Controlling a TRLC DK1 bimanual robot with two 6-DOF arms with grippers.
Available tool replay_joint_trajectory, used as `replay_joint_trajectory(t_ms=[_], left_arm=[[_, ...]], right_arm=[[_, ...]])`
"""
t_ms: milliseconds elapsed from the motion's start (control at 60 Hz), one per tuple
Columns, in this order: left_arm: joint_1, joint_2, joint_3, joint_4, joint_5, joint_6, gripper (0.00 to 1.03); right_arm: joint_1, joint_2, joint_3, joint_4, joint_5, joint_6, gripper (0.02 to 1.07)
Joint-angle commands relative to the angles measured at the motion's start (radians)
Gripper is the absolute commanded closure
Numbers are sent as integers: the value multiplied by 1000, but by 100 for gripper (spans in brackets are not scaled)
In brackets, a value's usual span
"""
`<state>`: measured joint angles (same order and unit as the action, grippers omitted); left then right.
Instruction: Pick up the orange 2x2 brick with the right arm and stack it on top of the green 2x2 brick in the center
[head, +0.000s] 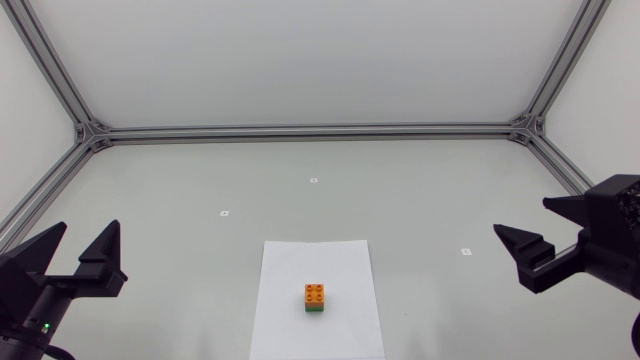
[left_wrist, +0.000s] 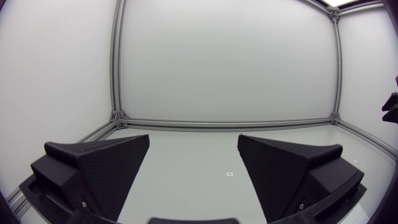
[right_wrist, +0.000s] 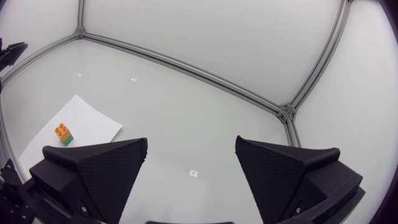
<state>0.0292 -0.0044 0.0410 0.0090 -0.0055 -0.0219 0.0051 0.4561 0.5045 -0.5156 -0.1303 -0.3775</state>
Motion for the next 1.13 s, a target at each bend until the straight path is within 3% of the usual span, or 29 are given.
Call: replay_joint_trajectory(t_ms=[0, 867, 1117], left_arm=[[3, -8, -41, -15, 4, 13, 4], [3, -8, -41, -14, 4, 13, 4], [3, -8, -41, -15, 4, 13, 4]], right_arm=[[-25, -46, -61, 51, 4, 12, 7], [-5, -456, -504, 516, 130, 377, 7], [-5, -456, -505, 516, 130, 377, 7]])
